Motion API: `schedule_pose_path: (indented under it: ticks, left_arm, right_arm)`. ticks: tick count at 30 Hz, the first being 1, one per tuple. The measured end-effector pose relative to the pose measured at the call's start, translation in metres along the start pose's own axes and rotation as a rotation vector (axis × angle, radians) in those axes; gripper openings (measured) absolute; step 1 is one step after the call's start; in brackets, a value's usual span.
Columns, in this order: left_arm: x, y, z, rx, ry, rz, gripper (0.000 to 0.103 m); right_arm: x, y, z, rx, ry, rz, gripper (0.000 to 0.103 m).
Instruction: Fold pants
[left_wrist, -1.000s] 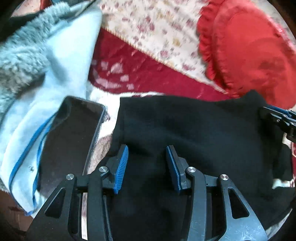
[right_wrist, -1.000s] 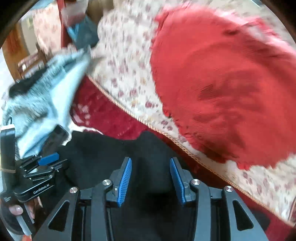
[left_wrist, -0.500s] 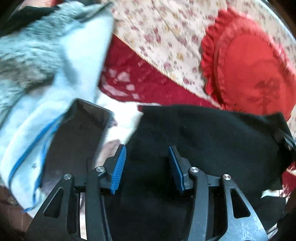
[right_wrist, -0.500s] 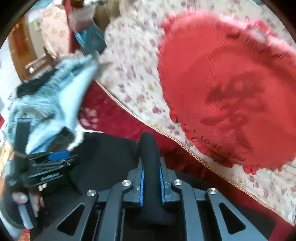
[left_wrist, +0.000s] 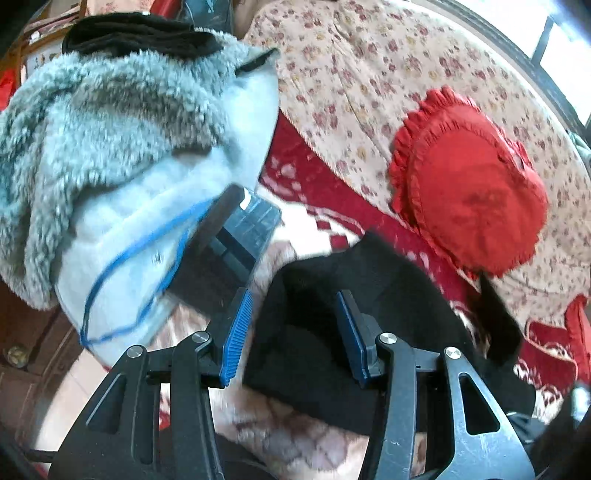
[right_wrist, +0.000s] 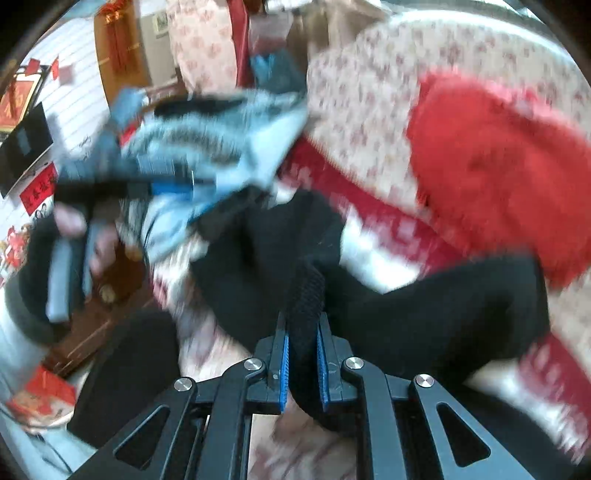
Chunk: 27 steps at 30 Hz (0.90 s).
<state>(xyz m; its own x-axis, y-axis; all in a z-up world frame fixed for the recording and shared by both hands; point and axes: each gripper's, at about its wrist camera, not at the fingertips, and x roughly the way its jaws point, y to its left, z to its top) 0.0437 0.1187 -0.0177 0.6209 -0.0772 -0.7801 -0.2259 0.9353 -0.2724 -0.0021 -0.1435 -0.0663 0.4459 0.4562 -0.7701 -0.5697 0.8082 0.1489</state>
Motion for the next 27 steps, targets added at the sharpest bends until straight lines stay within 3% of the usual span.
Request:
schedule_pose_path:
  ticks: [2,5,8,10,13,17,20,21,22,24,27]
  left_arm:
    - [0.003,-0.004,-0.009,0.018,0.026,-0.007,0.047]
    - [0.009,-0.006,-0.021,0.027,0.052,-0.001,0.047]
    - [0.021,-0.009,-0.03,0.035,0.088,0.008,0.046]
    - [0.03,-0.012,-0.035,0.046,0.109,0.012,0.047]
    - [0.037,-0.014,-0.039,0.054,0.118,0.018,0.047]
    - [0.039,-0.004,-0.038,0.031,0.122,0.016,0.047]
    - [0.039,0.006,-0.036,0.018,0.124,0.025,0.047]
    - [0.039,0.01,-0.036,0.014,0.125,0.028,0.047]
    - [0.039,0.014,-0.035,0.01,0.126,0.031,0.047]
    - [0.038,0.023,-0.033,-0.003,0.124,0.035,0.047]
    - [0.033,0.03,-0.028,-0.024,0.106,0.029,0.047]
  right_arm:
    - [0.009,-0.002,-0.02,0.046,0.053,0.007,0.012]
    - [-0.002,-0.007,-0.02,0.069,0.045,0.027,0.014]
    - [-0.03,-0.01,0.003,0.052,-0.046,0.017,0.028]
    - [-0.041,-0.014,0.025,0.064,-0.099,0.025,0.044]
    - [-0.028,-0.017,0.056,0.065,-0.103,0.027,0.046]
    - [0.044,-0.034,0.095,0.104,0.045,0.038,0.047]
    - [0.095,-0.048,0.103,0.133,0.167,0.037,0.046]
    - [0.103,-0.052,0.103,0.147,0.185,0.058,0.034]
    - [0.11,-0.053,0.104,0.153,0.189,0.1,0.016]
    - [0.101,-0.049,0.112,0.082,0.135,0.041,0.006]
    - [0.072,-0.05,0.141,0.007,0.029,-0.107,0.005]
